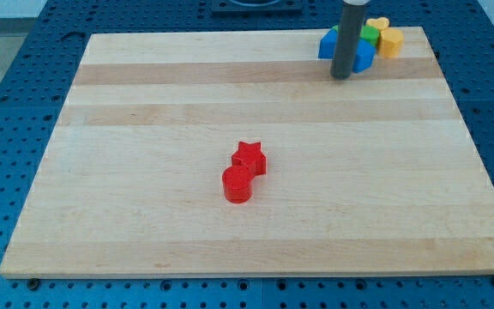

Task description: Slide the red star to the center of the board

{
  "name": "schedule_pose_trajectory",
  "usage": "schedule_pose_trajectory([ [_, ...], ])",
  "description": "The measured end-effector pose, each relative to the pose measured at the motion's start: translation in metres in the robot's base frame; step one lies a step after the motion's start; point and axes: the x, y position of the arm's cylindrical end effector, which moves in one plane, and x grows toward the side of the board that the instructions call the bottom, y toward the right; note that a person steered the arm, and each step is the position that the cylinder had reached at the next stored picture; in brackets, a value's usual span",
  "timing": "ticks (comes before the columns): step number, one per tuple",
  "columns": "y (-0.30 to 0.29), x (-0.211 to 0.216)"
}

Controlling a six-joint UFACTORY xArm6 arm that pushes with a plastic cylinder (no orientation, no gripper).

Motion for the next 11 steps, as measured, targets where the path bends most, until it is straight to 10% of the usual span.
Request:
schedule_pose_trajectory([
  [3,-0.009,0.197],
  [5,-0.128,0.306],
  [7,-0.212,0.282],
  [11,-0.165,0.193],
])
